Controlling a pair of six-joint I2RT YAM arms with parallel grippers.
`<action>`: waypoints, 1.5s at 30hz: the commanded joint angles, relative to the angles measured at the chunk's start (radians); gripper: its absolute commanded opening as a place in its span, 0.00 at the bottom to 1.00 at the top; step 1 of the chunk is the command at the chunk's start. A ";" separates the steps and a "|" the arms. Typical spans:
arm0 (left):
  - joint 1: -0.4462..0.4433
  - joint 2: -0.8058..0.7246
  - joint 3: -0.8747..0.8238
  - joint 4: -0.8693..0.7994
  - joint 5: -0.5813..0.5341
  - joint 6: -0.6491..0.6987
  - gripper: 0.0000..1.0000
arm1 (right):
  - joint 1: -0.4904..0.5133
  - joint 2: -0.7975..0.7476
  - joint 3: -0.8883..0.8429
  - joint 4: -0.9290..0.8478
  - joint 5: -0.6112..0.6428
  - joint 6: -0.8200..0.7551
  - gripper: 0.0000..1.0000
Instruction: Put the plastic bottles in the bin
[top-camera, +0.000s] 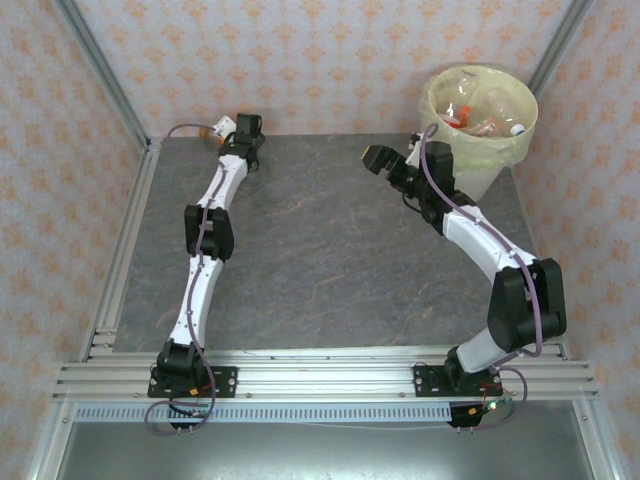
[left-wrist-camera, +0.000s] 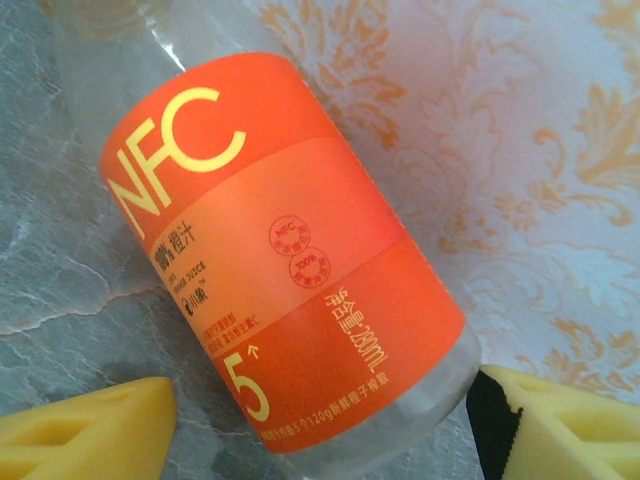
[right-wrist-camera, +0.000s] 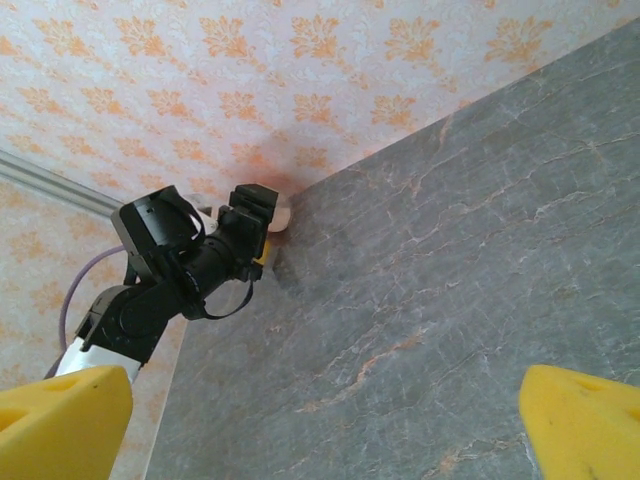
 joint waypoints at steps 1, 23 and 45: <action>0.020 -0.047 -0.002 -0.044 0.035 0.050 0.76 | 0.004 -0.034 0.028 -0.017 0.031 -0.043 0.99; 0.048 -0.169 -0.076 -0.095 0.122 0.192 1.00 | 0.003 -0.058 -0.007 -0.019 0.043 -0.038 0.99; 0.115 0.019 0.031 -0.021 0.213 0.079 0.84 | 0.005 0.025 0.066 -0.074 0.056 -0.068 0.99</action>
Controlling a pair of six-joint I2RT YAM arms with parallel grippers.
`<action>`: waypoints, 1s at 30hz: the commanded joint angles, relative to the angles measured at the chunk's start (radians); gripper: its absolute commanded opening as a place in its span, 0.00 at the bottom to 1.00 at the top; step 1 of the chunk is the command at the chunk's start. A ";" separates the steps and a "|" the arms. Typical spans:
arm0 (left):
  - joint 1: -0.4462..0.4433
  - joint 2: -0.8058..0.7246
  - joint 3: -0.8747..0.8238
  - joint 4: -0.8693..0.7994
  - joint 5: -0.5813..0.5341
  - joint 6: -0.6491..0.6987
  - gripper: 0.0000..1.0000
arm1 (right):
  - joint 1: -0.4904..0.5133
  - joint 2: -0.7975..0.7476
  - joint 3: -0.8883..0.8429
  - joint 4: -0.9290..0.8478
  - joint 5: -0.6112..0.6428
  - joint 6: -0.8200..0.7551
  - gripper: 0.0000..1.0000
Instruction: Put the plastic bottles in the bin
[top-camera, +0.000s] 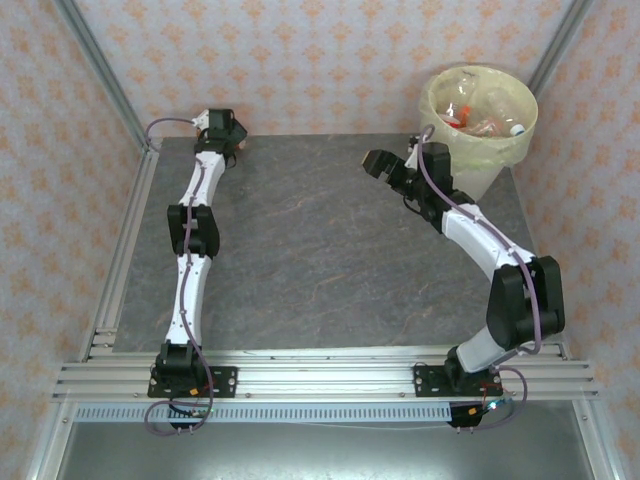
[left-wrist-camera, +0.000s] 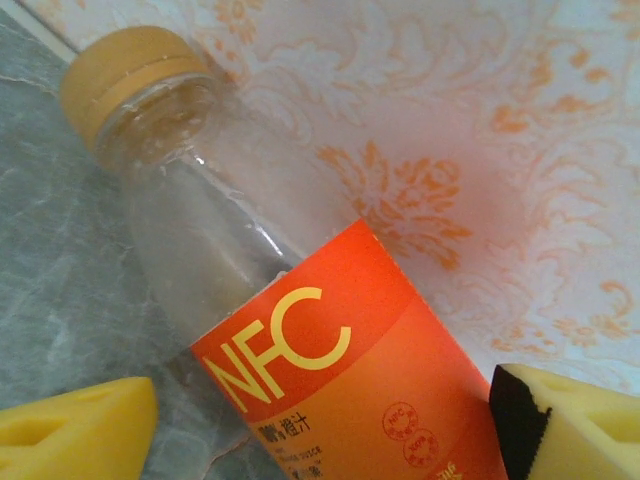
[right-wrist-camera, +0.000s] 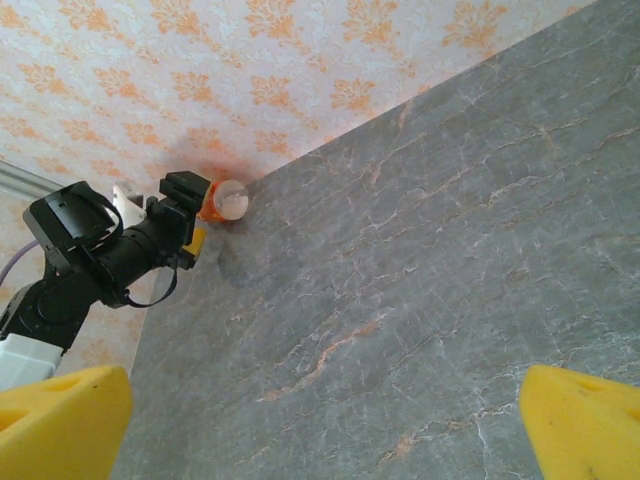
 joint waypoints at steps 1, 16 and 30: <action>0.006 0.036 0.027 -0.071 0.050 -0.038 0.83 | 0.004 0.009 0.051 -0.005 0.024 -0.027 0.99; 0.002 -0.343 -0.538 -0.229 0.199 0.183 0.71 | 0.005 -0.005 0.062 -0.031 0.040 -0.028 0.99; -0.024 -0.856 -1.269 0.131 0.326 0.033 0.88 | 0.007 -0.065 0.030 -0.024 0.038 -0.014 0.99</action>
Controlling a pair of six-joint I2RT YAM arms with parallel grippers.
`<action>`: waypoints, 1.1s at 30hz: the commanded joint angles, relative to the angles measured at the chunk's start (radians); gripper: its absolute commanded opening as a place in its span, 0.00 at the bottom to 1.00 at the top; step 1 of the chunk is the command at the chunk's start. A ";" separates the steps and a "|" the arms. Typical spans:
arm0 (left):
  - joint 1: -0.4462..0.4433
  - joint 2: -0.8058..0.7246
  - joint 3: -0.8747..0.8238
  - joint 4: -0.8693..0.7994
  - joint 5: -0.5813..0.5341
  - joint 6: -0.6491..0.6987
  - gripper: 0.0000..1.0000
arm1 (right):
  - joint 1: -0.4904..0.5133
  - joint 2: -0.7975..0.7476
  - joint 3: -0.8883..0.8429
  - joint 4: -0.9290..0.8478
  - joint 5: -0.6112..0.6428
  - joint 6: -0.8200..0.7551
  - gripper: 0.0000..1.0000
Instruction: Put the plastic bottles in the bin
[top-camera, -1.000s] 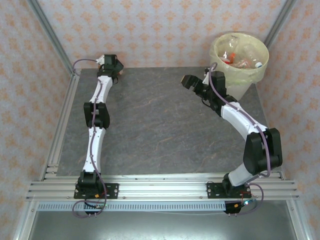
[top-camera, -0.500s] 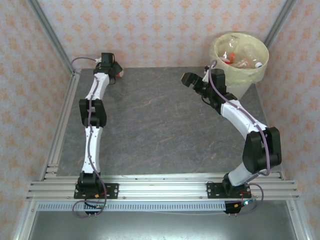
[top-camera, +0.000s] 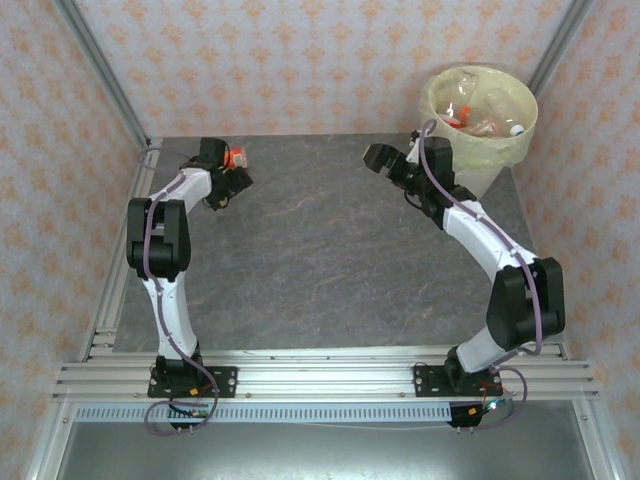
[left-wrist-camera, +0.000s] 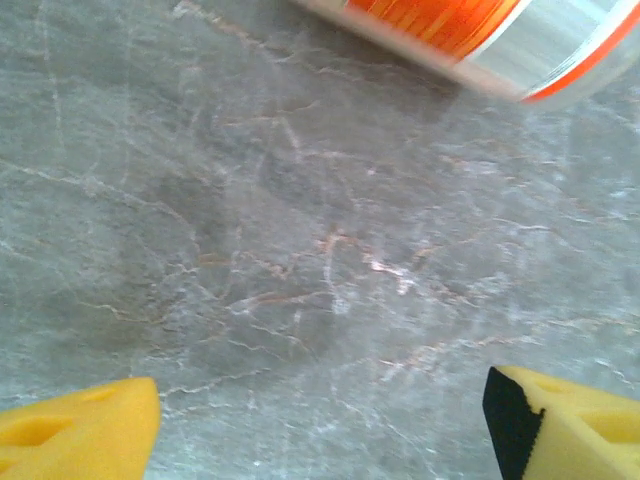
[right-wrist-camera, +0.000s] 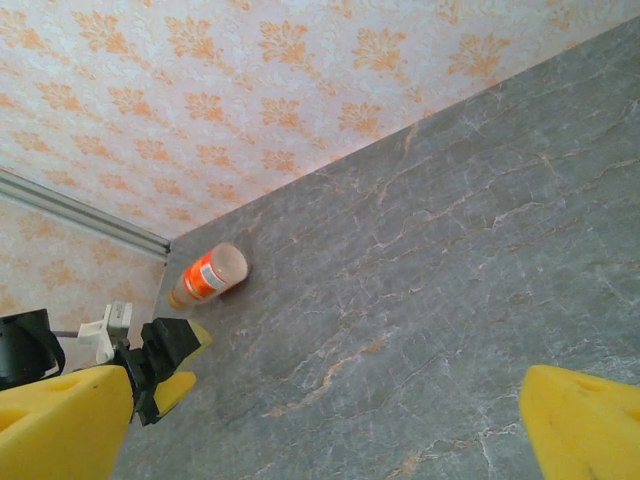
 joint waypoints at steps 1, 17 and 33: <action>0.002 -0.051 -0.015 0.087 0.031 -0.025 0.90 | 0.007 -0.056 -0.012 0.004 0.021 -0.004 0.99; 0.002 -0.040 0.228 -0.287 0.030 0.849 1.00 | 0.006 -0.073 -0.028 0.004 0.039 -0.021 0.99; -0.125 0.240 0.432 -0.393 0.048 0.875 0.99 | 0.006 -0.096 -0.037 -0.012 0.064 -0.034 0.99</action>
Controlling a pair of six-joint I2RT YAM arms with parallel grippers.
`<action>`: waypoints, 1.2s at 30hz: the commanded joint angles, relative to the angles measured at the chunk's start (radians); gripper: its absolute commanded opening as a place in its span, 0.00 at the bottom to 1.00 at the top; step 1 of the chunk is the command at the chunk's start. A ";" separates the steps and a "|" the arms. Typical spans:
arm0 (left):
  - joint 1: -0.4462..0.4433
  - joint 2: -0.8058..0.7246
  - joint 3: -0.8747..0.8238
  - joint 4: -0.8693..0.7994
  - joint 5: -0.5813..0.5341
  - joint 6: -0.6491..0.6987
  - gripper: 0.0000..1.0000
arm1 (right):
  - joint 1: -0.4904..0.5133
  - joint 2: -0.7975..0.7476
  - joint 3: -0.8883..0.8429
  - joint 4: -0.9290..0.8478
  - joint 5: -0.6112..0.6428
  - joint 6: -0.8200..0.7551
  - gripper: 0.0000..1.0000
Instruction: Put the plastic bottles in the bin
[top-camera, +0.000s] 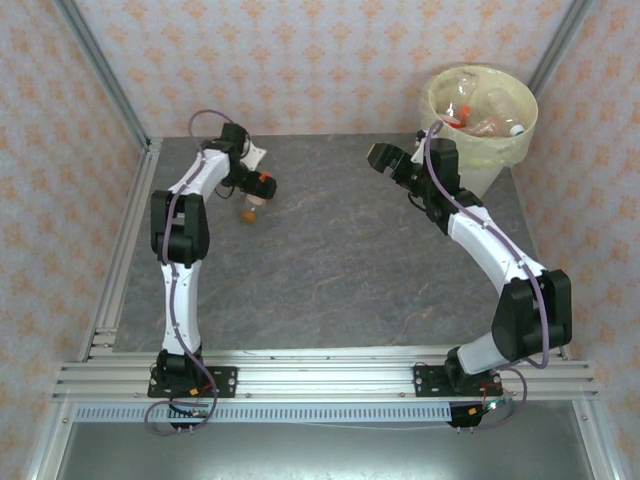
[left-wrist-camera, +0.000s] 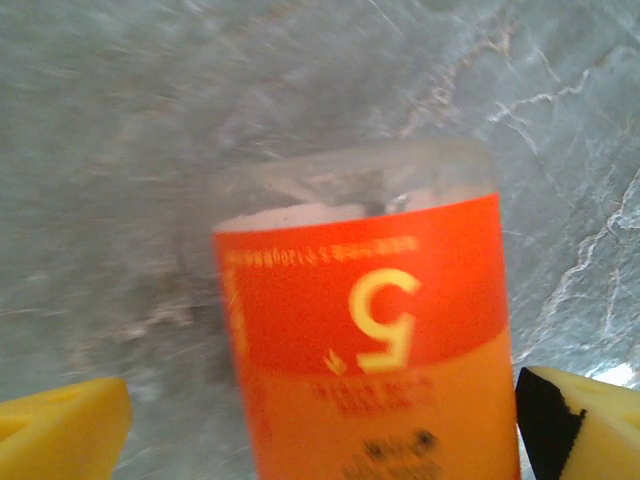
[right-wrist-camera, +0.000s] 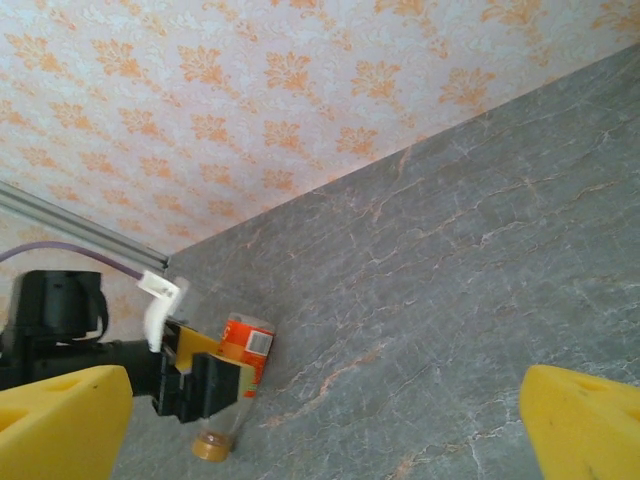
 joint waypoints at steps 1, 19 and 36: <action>-0.042 0.000 -0.005 -0.009 -0.072 -0.033 0.97 | 0.005 -0.033 -0.006 -0.004 0.020 -0.022 0.99; -0.068 0.146 0.197 -0.102 -0.216 -0.172 0.69 | 0.004 -0.041 -0.008 -0.025 0.026 -0.051 0.99; -0.077 0.167 0.289 -0.077 -0.108 -0.290 0.55 | 0.011 -0.021 -0.049 0.060 -0.044 -0.026 0.99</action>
